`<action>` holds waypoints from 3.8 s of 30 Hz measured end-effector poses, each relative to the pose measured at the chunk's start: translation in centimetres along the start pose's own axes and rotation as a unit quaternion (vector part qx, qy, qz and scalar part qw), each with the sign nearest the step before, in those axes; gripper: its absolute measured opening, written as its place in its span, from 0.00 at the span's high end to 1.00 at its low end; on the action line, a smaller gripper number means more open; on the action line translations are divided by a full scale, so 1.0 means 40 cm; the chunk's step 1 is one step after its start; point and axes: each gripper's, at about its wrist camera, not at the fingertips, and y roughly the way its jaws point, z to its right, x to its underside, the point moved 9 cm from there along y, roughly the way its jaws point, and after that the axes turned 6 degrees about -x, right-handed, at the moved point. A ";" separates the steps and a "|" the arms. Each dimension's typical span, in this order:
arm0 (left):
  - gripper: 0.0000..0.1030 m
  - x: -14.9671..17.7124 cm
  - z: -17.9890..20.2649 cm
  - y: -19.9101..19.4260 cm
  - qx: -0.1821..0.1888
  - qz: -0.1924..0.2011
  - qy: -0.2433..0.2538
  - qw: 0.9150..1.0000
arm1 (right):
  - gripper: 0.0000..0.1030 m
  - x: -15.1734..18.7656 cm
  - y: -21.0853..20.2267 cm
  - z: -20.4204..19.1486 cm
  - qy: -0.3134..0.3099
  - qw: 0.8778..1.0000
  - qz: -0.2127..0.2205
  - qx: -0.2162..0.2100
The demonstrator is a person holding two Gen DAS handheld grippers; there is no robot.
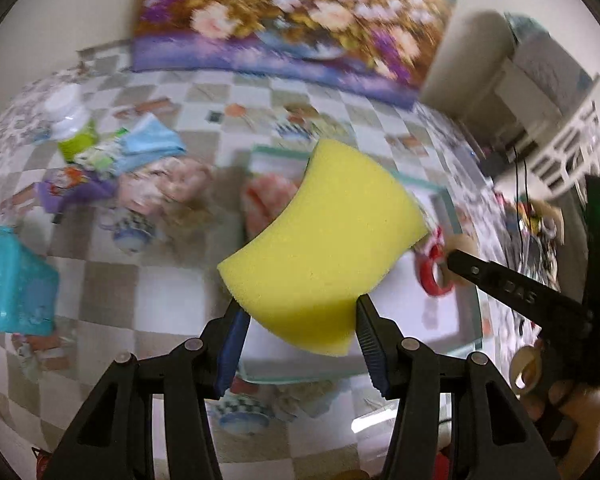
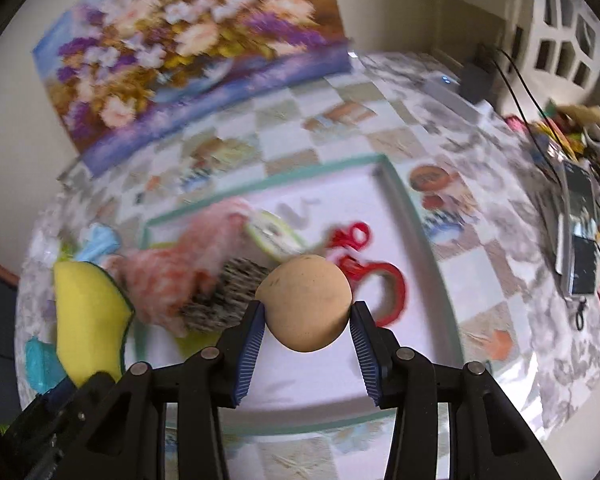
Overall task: Organize soft objects
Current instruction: 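Carry the yellow sponge and tan sponge over the white tray with both grippers, then open both grippers to drop the sponges into the tray, then raise both open grippers and move them toward the pile beside the tray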
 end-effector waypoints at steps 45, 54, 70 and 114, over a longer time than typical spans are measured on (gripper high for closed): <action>0.46 0.120 0.184 0.189 -0.047 -0.090 0.149 0.984 | 0.52 0.076 0.092 0.093 0.048 0.995 -0.085 0.019; 0.40 0.098 0.174 0.159 -0.025 -0.085 0.129 0.988 | 0.37 0.054 0.062 0.083 0.051 0.997 -0.057 0.013; 0.17 -0.001 0.043 0.081 -0.051 -0.024 0.030 0.998 | 0.37 0.027 0.037 0.053 0.027 0.999 -0.032 0.015; 0.13 -0.099 -0.342 -0.005 -0.161 0.006 -0.143 0.976 | 0.00 0.050 0.007 -0.280 -0.139 0.989 0.017 -0.043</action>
